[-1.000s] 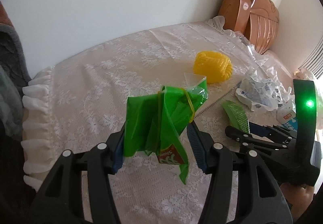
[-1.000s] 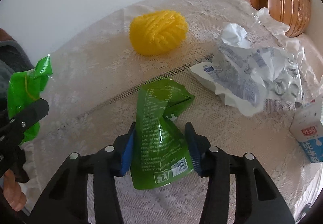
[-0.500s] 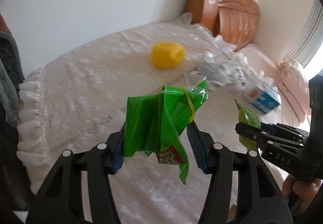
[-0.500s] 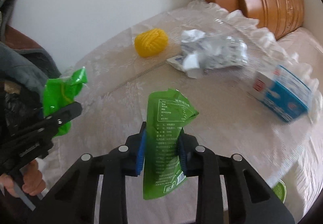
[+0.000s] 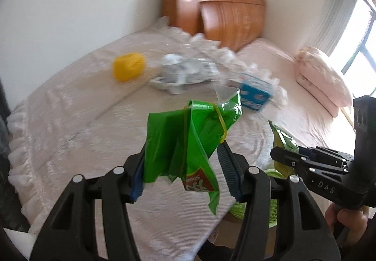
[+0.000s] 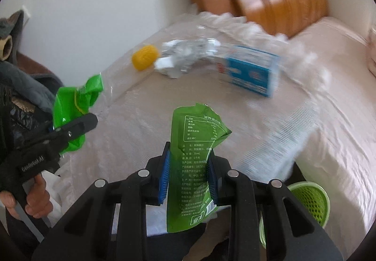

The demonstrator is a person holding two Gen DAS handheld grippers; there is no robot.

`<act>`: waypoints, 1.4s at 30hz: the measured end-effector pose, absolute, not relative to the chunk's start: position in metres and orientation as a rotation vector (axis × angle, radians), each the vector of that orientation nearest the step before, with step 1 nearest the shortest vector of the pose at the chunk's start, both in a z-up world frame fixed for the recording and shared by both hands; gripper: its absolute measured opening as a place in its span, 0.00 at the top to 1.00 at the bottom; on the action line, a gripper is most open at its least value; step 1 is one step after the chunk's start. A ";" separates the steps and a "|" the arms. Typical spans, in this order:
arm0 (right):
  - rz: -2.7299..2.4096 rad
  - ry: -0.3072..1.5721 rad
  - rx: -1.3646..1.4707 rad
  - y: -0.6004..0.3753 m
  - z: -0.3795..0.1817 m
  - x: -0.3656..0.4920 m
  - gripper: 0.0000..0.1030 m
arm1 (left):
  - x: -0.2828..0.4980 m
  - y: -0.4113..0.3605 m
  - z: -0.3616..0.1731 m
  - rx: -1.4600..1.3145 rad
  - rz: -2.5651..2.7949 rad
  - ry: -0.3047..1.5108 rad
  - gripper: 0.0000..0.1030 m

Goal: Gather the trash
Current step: 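Carry both green bags to the green wastebasket and open both tools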

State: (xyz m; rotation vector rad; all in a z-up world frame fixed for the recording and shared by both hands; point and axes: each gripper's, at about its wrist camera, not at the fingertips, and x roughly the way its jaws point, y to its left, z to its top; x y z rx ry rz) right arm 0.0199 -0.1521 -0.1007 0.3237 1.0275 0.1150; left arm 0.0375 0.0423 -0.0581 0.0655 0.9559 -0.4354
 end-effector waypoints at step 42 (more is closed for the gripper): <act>-0.334 1.066 0.543 -0.395 -0.159 -0.184 0.72 | -0.095 -0.242 -0.125 0.404 -0.898 1.143 0.09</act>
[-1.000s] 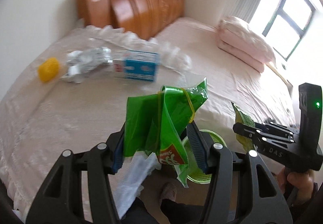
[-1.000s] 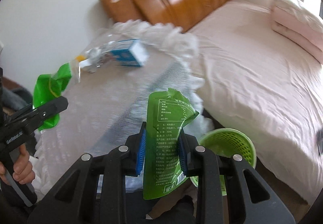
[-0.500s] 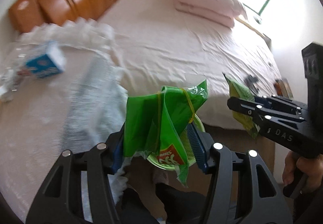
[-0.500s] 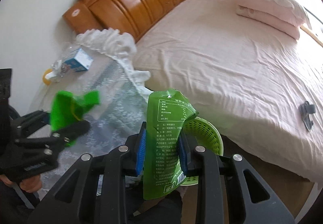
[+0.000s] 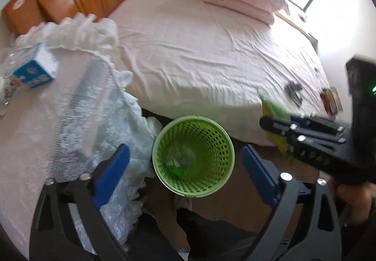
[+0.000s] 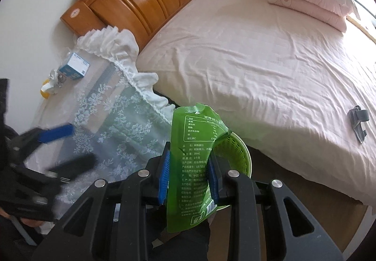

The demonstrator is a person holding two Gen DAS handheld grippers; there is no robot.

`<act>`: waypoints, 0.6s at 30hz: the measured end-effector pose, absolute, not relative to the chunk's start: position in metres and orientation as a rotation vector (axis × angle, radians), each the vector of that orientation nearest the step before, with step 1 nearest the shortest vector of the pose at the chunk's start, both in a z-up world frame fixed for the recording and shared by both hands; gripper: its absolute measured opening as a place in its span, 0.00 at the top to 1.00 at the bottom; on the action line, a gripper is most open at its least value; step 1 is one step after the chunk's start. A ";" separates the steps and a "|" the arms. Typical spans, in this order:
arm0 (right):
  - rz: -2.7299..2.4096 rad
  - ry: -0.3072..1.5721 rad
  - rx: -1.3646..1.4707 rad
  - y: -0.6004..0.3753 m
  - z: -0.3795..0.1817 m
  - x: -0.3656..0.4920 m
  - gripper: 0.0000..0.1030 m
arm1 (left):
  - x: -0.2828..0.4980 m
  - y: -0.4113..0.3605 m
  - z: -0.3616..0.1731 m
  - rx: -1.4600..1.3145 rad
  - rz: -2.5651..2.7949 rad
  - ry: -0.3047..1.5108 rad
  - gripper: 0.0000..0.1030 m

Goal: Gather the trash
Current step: 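Carry both green bags to the green wastebasket and open both tools, then move both open tools back over the lace-covered bed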

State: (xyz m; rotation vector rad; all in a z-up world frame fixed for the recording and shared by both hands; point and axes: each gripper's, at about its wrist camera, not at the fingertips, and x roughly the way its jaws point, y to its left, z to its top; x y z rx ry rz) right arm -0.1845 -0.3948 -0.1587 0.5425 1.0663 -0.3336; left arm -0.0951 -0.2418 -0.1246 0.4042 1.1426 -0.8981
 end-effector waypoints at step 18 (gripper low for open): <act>-0.343 1.266 0.545 -0.366 -0.230 -0.153 0.09 | -0.062 -0.189 -0.093 0.296 -0.779 1.115 0.09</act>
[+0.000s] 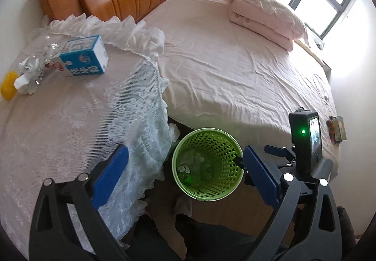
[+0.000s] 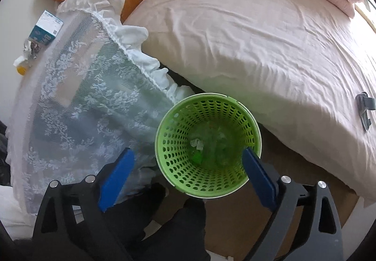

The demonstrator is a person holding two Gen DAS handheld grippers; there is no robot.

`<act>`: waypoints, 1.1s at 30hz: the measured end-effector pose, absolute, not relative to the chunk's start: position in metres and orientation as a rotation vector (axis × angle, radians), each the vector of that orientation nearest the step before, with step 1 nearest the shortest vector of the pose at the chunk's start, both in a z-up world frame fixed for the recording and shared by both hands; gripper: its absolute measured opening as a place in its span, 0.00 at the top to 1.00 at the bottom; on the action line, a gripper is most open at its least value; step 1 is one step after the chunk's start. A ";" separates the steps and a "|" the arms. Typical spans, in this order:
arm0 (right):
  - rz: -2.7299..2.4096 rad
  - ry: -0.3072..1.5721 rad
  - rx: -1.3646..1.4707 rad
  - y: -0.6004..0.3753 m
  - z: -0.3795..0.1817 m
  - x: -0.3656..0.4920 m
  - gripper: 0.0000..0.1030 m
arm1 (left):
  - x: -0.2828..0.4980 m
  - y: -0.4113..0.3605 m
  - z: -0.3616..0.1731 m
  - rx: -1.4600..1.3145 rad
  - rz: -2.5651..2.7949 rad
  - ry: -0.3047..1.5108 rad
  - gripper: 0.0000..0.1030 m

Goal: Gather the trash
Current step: 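Move both open tools back over the lace-covered bed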

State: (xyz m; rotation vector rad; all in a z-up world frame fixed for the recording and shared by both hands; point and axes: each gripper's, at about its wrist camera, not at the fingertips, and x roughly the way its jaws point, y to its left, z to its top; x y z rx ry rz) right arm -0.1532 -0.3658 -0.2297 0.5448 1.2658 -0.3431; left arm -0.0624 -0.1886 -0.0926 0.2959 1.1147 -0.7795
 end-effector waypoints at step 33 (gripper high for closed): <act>-0.125 1.159 0.375 -0.259 -0.149 -0.048 0.03 | 0.010 -0.051 -0.078 0.096 -0.523 1.086 0.08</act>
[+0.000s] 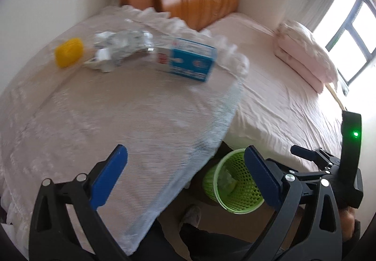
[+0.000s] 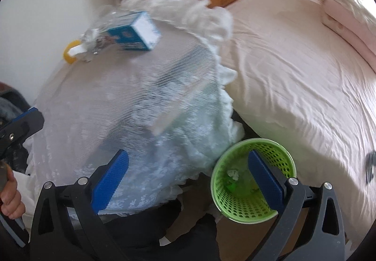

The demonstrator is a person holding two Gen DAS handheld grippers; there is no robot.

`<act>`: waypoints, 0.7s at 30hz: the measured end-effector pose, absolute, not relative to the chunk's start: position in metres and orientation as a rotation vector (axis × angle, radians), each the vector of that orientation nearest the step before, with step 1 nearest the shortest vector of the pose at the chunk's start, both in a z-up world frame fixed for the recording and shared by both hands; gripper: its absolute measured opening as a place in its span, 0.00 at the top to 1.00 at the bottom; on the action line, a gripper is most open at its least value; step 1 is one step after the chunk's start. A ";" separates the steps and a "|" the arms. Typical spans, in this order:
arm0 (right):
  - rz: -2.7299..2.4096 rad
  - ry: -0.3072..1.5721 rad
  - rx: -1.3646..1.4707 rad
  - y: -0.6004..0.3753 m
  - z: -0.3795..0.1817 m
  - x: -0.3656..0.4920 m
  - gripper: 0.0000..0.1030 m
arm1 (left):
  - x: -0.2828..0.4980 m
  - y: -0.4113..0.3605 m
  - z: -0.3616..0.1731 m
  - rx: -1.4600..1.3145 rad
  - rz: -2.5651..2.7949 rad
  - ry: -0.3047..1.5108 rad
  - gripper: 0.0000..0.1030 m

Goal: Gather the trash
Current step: 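Move both open tools back over the lace-covered bed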

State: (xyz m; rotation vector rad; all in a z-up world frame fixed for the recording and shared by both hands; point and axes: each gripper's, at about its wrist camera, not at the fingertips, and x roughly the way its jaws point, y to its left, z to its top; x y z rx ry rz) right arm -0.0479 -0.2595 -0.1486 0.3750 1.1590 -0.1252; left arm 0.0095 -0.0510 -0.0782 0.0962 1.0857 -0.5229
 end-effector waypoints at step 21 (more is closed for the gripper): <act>0.053 1.150 0.256 -0.177 -0.131 0.025 0.03 | 0.054 0.032 -0.087 0.001 -0.373 1.091 0.08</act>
